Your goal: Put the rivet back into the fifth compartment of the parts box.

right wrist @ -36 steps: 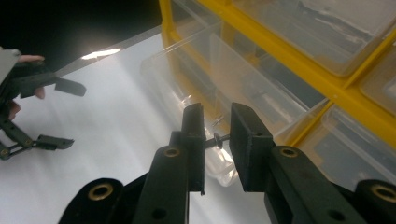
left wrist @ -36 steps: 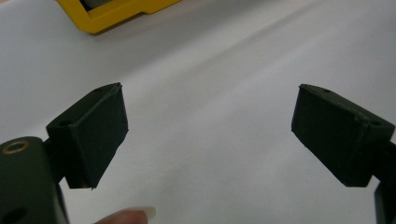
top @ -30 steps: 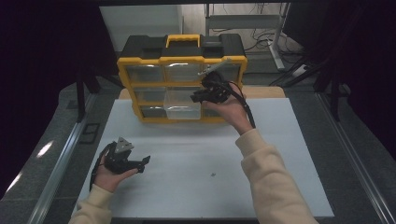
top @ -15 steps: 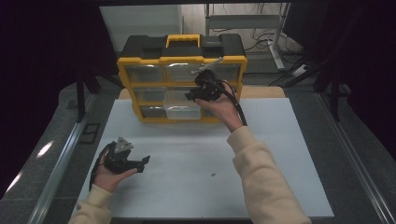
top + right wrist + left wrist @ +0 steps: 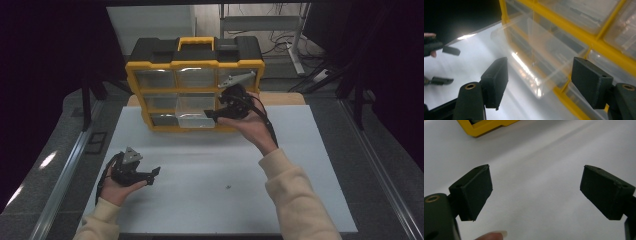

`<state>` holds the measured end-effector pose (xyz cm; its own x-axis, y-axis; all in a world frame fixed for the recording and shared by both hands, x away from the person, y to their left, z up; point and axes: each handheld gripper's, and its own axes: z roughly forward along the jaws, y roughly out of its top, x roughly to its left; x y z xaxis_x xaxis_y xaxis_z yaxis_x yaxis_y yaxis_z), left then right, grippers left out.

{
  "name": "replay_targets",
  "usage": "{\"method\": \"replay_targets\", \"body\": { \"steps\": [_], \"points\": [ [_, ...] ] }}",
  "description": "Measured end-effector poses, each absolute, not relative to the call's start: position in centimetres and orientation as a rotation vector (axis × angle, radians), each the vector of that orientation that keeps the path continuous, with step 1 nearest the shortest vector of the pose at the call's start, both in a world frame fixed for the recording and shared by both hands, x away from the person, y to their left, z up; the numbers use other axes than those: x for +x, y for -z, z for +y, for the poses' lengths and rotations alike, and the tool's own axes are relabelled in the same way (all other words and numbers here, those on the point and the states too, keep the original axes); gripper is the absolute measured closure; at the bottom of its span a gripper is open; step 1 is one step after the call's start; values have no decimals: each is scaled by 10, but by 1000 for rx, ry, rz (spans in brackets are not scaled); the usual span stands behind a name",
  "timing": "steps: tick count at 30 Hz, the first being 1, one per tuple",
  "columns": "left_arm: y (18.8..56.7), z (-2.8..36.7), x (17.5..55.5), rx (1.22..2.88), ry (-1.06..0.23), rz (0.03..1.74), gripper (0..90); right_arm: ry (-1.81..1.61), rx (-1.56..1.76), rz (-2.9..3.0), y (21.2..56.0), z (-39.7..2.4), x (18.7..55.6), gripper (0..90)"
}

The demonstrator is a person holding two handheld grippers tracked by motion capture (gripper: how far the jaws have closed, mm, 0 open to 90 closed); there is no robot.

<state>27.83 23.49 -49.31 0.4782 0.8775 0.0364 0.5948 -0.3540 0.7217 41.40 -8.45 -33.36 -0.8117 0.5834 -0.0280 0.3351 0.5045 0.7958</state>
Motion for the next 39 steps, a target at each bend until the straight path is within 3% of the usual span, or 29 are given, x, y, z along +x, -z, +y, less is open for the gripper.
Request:
{"method": "replay_targets", "body": {
  "steps": [17, 39],
  "points": [
    [493, 234, 278, 2079, -567, 1212, 113, -1174, 824, 2477, 377, -143, 378, 295],
    [493, 233, 277, 2092, -570, 1208, 113, -1127, 850, 2516, 418, -164, 353, 288]
  ]
}}
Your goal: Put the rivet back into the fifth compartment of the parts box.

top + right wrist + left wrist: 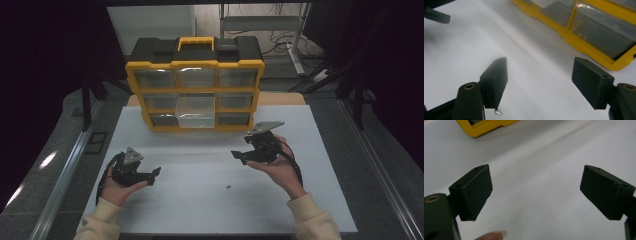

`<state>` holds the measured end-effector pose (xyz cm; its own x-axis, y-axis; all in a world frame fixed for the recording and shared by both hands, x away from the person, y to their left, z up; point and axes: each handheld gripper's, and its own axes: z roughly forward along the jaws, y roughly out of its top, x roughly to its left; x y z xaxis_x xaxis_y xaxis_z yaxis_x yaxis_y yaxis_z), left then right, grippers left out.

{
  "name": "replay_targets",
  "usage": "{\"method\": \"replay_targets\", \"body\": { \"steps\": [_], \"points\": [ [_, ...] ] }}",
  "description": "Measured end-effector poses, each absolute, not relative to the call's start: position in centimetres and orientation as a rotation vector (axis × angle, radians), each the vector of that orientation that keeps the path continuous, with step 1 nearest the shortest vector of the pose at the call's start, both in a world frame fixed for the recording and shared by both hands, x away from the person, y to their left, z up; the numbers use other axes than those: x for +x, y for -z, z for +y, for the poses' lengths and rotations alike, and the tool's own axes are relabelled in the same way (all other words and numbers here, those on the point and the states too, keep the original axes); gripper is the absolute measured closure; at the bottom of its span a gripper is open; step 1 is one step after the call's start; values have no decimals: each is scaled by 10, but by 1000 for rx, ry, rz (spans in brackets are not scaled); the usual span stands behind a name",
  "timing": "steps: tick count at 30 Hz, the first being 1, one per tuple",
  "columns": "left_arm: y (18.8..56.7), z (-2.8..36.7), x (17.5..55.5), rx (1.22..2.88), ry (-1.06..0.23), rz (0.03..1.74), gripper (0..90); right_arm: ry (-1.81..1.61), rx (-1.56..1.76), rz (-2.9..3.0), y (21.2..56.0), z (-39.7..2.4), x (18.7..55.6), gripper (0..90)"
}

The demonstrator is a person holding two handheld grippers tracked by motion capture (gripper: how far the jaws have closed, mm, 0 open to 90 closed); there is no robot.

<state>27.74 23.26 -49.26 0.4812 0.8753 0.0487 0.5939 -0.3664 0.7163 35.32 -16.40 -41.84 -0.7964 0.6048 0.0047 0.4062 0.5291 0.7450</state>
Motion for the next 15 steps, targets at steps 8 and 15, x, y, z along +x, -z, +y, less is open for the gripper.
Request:
{"method": "replay_targets", "body": {
  "steps": [8, 15],
  "points": [
    [492, 232, 277, 2089, -571, 1211, 113, -1101, 848, 2547, 432, -162, 349, 278],
    [492, 232, 276, 2087, -569, 1207, 113, -1079, 861, 2573, 444, -160, 348, 261]
  ]
}}
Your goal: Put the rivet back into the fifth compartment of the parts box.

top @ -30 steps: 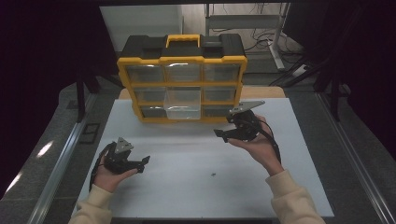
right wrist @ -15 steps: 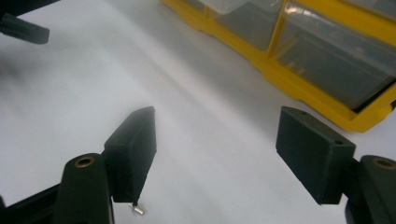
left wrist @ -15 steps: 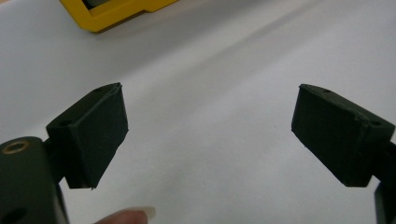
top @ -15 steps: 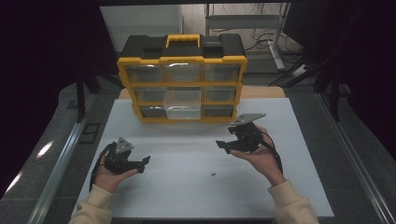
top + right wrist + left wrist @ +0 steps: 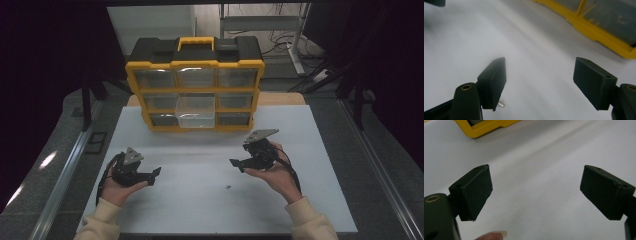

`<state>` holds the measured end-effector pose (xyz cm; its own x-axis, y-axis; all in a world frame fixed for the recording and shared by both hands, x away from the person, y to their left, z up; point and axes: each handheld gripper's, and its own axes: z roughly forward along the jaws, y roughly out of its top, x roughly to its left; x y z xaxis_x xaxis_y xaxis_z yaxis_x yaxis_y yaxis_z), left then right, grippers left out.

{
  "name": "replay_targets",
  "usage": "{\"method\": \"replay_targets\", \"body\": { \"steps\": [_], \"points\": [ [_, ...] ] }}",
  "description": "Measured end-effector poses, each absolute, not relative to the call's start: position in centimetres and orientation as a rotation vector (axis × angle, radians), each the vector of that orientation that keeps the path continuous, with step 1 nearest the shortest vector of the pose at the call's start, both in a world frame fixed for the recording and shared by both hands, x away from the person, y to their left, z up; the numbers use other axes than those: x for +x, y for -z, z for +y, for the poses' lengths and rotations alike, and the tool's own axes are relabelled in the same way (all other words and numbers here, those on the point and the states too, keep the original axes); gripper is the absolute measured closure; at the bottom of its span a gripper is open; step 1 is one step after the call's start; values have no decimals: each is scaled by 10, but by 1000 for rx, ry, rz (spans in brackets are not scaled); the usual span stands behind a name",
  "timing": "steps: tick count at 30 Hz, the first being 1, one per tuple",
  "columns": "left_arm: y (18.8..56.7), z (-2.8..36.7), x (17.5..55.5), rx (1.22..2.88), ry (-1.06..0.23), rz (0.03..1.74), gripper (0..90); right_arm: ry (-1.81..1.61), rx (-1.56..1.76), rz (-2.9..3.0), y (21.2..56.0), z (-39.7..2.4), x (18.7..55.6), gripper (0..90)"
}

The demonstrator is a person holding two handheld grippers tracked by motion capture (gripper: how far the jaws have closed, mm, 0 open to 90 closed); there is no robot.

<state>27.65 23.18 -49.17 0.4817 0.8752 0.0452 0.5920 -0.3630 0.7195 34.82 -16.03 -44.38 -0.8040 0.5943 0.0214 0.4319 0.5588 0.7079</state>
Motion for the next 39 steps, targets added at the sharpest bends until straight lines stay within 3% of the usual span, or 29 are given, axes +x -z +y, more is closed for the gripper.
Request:
{"method": "replay_targets", "body": {
  "steps": [22, 39],
  "points": [
    [491, 232, 276, 2080, -570, 1206, 113, -952, 759, 2759, 484, -141, 329, 257],
    [491, 232, 276, 2080, -569, 1206, 113, -839, 684, 2839, 505, -128, 320, 326]
  ]
}}
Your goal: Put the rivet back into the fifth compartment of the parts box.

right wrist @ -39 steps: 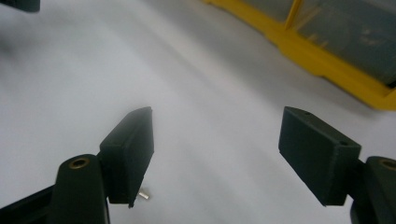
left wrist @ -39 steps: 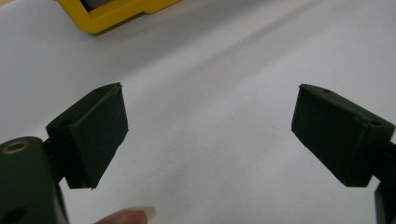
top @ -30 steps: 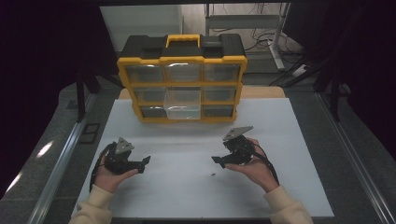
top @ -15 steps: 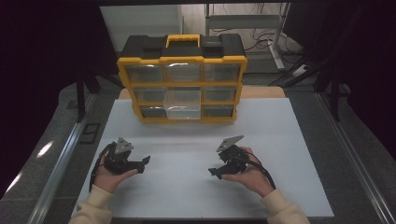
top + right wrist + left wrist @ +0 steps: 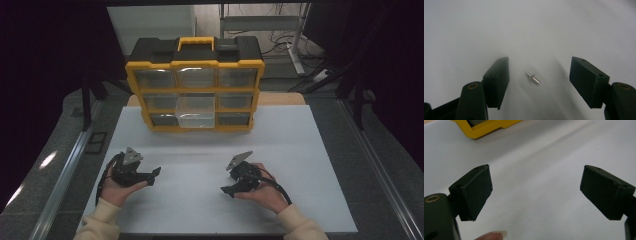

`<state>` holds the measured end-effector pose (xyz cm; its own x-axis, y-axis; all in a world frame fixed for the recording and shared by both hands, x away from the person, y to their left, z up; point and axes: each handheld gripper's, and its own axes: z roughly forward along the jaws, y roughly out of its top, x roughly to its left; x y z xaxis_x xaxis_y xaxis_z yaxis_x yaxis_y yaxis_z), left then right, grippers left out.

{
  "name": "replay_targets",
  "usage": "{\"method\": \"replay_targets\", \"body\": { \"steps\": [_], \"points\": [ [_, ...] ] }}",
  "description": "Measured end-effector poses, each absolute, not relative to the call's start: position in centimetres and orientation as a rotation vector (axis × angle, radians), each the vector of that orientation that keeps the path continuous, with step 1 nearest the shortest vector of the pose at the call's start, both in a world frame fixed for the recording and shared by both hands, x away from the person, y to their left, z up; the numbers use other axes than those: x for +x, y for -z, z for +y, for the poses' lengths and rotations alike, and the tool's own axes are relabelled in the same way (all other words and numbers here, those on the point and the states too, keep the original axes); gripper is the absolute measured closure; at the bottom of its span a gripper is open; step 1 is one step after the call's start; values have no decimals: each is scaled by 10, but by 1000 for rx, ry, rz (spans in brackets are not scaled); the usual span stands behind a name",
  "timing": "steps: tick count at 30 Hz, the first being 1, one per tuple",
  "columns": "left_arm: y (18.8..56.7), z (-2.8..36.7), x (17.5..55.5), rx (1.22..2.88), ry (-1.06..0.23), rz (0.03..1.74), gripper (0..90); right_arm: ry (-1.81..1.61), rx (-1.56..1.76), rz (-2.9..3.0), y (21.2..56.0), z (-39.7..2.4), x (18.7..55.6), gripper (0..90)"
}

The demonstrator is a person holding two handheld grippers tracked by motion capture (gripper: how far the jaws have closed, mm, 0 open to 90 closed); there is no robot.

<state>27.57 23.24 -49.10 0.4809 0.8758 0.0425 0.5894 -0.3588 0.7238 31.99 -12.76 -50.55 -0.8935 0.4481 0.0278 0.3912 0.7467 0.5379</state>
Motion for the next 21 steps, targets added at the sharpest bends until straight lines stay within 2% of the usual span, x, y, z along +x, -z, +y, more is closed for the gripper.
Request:
{"method": "replay_targets", "body": {
  "steps": [10, 17, 21],
  "points": [
    [491, 233, 276, 2079, -568, 1205, 113, -772, 655, 2856, 514, -123, 318, 369],
    [491, 232, 276, 2081, -570, 1202, 113, -758, 617, 2846, 513, -121, 315, 457],
    [491, 232, 276, 2079, -572, 1203, 113, -760, 583, 2858, 512, -121, 313, 549]
  ]
}}
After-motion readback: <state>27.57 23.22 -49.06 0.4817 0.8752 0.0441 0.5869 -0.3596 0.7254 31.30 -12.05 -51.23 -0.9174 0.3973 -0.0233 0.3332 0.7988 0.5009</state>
